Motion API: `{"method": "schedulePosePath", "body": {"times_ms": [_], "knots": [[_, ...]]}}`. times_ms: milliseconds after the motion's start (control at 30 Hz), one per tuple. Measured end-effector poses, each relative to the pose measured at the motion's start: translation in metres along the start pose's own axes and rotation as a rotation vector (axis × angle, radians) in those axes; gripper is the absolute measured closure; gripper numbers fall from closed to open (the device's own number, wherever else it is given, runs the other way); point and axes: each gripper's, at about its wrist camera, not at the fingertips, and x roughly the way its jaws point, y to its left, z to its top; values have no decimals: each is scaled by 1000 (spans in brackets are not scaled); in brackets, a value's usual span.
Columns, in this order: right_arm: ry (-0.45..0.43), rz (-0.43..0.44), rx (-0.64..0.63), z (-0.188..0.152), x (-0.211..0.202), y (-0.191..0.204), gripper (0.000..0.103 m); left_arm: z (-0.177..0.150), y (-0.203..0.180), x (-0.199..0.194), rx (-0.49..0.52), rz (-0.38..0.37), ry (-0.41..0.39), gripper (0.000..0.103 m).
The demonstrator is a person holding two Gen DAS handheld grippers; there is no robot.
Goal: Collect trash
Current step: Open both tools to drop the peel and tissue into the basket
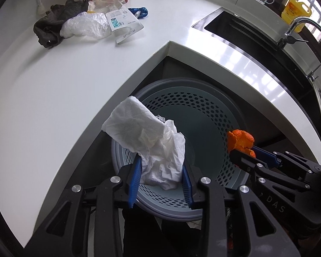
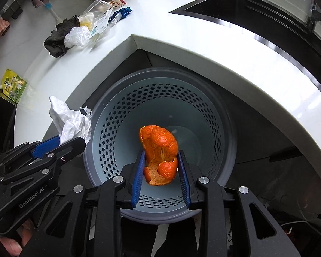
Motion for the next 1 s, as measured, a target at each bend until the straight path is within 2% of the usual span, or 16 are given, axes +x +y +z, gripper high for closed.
{"method": "schedulePosePath", "body": {"times_ms": [33, 67, 133, 167, 600, 1000], "knots": [[3, 2, -1, 0, 0, -1, 69, 0, 0, -1, -3, 5, -4, 56], [3, 7, 1, 0, 0, -2, 63, 0, 0, -3, -7, 10, -11, 46], [-15, 1, 7, 1, -4, -4, 49, 1, 0, -7, -13, 15, -26, 42], [-24, -3, 7, 3, -5, -5, 48, 2, -1, -9, -14, 18, -29, 41], [-32, 15, -9, 11, -7, -7, 47, 5, 4, -16, -48, 61, -44, 35], [-40, 35, -22, 14, -14, -11, 46, 9, 5, -29, -78, 80, -75, 35]]}}
